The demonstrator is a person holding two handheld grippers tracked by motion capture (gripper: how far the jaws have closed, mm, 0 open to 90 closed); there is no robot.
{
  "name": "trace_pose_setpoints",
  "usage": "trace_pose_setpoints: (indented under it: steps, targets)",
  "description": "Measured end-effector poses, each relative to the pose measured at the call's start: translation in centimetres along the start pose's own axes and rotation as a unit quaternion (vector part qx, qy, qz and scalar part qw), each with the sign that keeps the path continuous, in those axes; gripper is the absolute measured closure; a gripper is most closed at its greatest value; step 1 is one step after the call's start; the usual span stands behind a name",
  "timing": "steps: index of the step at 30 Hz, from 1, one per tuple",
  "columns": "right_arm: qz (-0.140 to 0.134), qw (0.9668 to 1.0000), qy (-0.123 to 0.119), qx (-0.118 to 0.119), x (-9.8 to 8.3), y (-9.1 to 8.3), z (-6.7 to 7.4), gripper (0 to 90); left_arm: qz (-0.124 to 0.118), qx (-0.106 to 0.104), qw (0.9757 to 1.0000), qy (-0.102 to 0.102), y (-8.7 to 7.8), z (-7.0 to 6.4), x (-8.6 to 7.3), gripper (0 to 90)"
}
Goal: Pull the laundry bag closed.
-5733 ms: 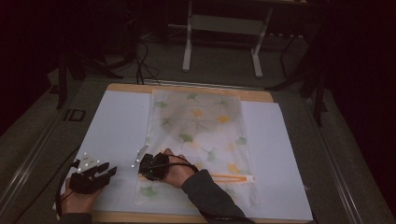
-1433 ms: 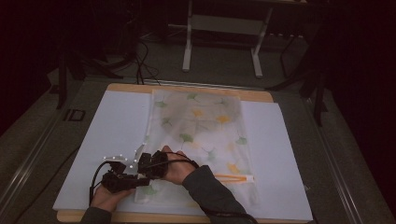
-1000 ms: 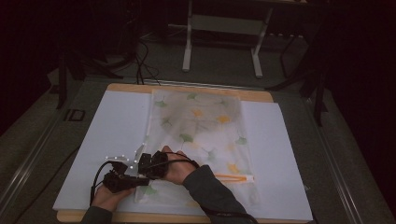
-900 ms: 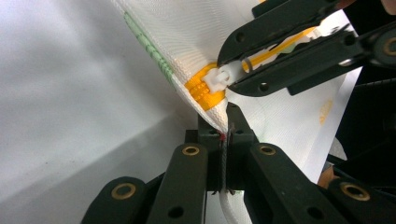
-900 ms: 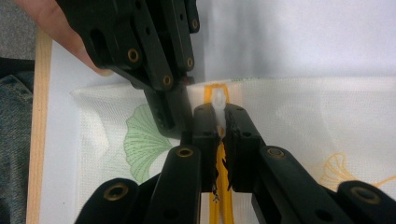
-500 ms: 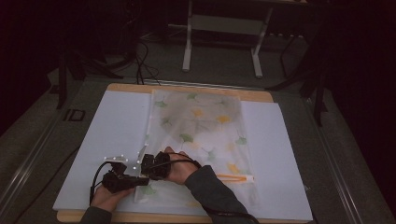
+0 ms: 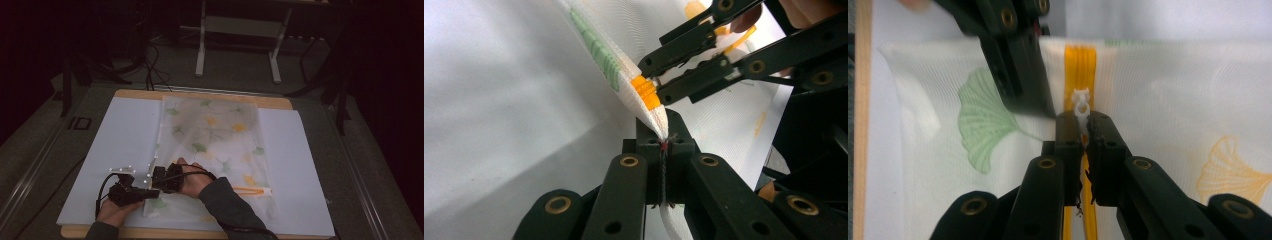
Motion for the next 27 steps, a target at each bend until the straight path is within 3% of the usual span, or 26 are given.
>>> trace_pose_setpoints:
  steps: [27]
  targets:
    - [0.021,0.9997,0.014,-0.005,-3.2,-0.2,0.0,84.6,-0.01,0.006,0.9999,-0.004,-0.4,0.2,-0.2,88.9]
Point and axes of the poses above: each handheld gripper's, and its own axes: y roughly forward along the jaws, x roughly out of its top, z roughly to its left, the point moved 1 cm from there along y, roughly forward along the jaws, and after that the axes turned 13 degrees about z, right-handed, at the moved point
